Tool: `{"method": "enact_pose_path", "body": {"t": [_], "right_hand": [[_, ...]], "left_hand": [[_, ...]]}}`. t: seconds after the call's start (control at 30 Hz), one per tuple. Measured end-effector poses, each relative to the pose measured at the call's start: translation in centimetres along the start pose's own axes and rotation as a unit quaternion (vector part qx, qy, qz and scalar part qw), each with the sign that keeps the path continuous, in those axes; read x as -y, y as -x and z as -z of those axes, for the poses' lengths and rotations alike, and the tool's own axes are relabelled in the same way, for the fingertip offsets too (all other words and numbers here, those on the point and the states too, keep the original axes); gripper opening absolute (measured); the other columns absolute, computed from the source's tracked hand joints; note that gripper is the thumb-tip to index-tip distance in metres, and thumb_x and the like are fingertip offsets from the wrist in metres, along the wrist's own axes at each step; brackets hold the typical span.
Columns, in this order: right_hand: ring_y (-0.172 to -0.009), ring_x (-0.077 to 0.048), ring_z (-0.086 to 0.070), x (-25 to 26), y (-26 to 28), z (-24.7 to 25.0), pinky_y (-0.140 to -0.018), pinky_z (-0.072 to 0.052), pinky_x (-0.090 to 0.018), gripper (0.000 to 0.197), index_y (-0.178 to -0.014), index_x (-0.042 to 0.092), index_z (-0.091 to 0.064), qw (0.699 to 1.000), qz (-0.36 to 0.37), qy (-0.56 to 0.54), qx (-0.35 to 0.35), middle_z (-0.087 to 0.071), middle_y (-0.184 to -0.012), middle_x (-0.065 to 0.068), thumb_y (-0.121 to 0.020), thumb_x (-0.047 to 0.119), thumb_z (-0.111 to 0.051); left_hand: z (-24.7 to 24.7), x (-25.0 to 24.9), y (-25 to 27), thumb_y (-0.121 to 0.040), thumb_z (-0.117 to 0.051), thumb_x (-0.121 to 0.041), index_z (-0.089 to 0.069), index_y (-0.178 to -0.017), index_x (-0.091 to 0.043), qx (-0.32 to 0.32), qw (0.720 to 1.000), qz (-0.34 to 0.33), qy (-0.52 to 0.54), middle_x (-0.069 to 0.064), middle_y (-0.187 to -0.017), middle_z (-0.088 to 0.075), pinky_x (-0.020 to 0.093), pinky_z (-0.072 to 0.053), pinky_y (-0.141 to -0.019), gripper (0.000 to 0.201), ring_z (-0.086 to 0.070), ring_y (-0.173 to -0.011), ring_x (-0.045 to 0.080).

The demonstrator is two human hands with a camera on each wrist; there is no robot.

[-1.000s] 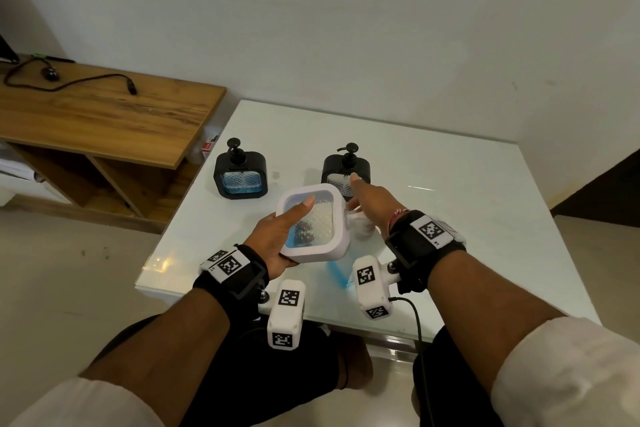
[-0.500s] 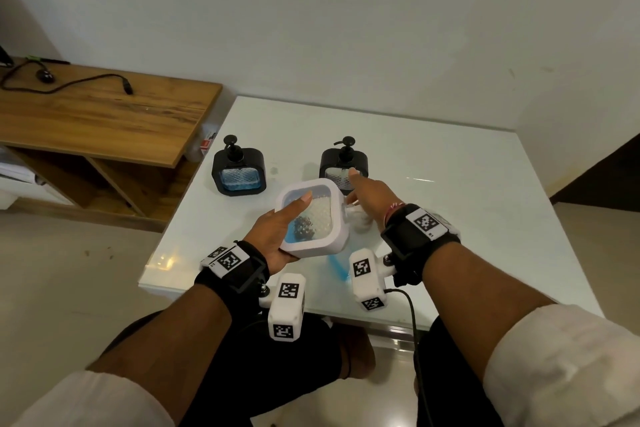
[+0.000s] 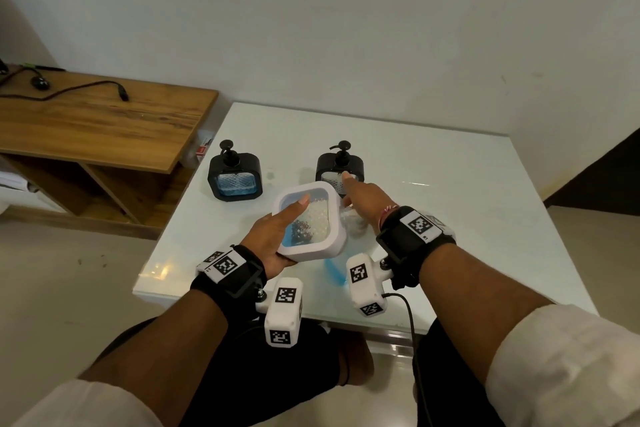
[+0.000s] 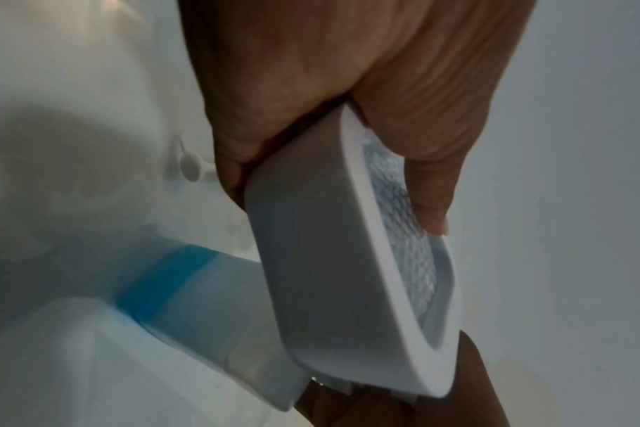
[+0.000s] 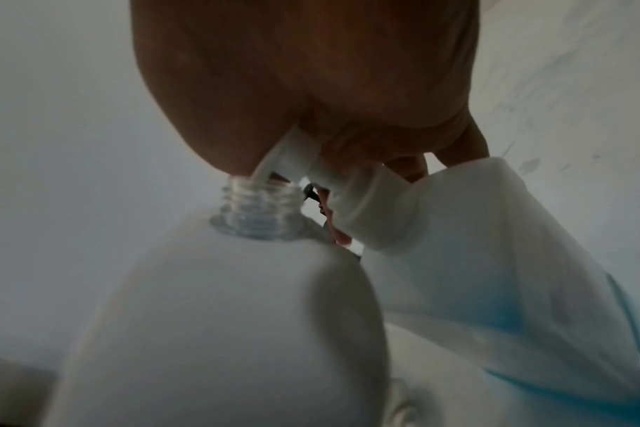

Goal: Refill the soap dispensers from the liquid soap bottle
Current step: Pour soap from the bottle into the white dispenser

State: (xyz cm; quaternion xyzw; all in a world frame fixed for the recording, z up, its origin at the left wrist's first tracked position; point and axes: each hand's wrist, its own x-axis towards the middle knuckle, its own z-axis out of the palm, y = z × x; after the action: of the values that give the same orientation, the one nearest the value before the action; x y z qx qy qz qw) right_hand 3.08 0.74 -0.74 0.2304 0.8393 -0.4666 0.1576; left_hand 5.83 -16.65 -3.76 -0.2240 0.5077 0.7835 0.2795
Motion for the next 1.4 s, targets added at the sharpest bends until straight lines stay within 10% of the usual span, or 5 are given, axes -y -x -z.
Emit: {"method": "enact_pose_path", "body": {"t": [0.2, 0.43, 0.9, 1.1, 1.4], "right_hand": [[-0.125, -0.032, -0.048, 0.3, 0.3, -0.3, -0.098, -0.036, -0.032, 0.045, -0.136, 0.002, -0.048, 0.996, -0.027, 0.08, -0.017, -0.05, -0.138, -0.019, -0.107, 0.026, -0.024], [-0.1, -0.023, -0.048, -0.4, -0.6, -0.2, -0.098, -0.037, -0.034, 0.052, -0.122, 0.005, -0.058, 1.0, -0.007, 0.011, -0.006, -0.056, -0.119, -0.014, -0.103, 0.045, -0.029], [-0.096, -0.024, -0.048, -0.3, -1.3, -0.3, -0.088, -0.034, -0.031, 0.047, -0.105, 0.009, -0.058, 1.0, -0.001, 0.01, -0.003, -0.056, -0.109, -0.011, -0.102, 0.048, -0.032], [-0.126, -0.036, -0.049, -0.1, -0.4, -0.4, -0.107, -0.039, -0.041, 0.045, -0.135, 0.0, -0.051, 0.996, -0.002, 0.087, 0.002, -0.054, -0.135, -0.022, -0.106, 0.027, -0.029], [-0.103, -0.027, -0.054, -0.2, -1.0, -0.2, -0.092, -0.036, -0.033, 0.054, -0.111, 0.005, -0.06, 0.999, -0.004, 0.034, -0.015, -0.06, -0.118, -0.015, -0.103, 0.048, -0.029]], "left_hand": [[-0.1, -0.2, 0.0, -0.061, -0.087, -0.036, -0.07, -0.119, -0.015, 0.0, 1.0, 0.006, -0.004, 0.014, -0.12, -0.074, 0.059, -0.053, -0.098, 0.065, -0.071, -0.108, 0.034], [-0.2, -0.1, 0.2, -0.053, -0.088, -0.039, -0.069, -0.122, -0.016, -0.008, 1.0, 0.001, -0.006, 0.013, -0.12, -0.074, 0.058, -0.054, -0.097, 0.075, -0.07, -0.109, 0.034], [-0.4, -0.5, 0.4, -0.054, -0.089, -0.038, -0.068, -0.125, -0.016, -0.014, 1.0, 0.004, -0.007, 0.014, -0.119, -0.075, 0.059, -0.053, -0.098, 0.078, -0.07, -0.112, 0.036], [-0.2, -0.5, 0.1, -0.059, -0.087, -0.037, -0.069, -0.123, -0.015, -0.011, 1.0, 0.002, 0.0, 0.013, -0.117, -0.075, 0.055, -0.057, -0.093, 0.07, -0.072, -0.101, 0.033], [0.1, -0.4, 0.0, -0.048, -0.091, -0.04, -0.069, -0.124, -0.017, -0.025, 1.0, -0.004, 0.001, 0.013, -0.119, -0.075, 0.058, -0.056, -0.093, 0.082, -0.07, -0.11, 0.035]]}}
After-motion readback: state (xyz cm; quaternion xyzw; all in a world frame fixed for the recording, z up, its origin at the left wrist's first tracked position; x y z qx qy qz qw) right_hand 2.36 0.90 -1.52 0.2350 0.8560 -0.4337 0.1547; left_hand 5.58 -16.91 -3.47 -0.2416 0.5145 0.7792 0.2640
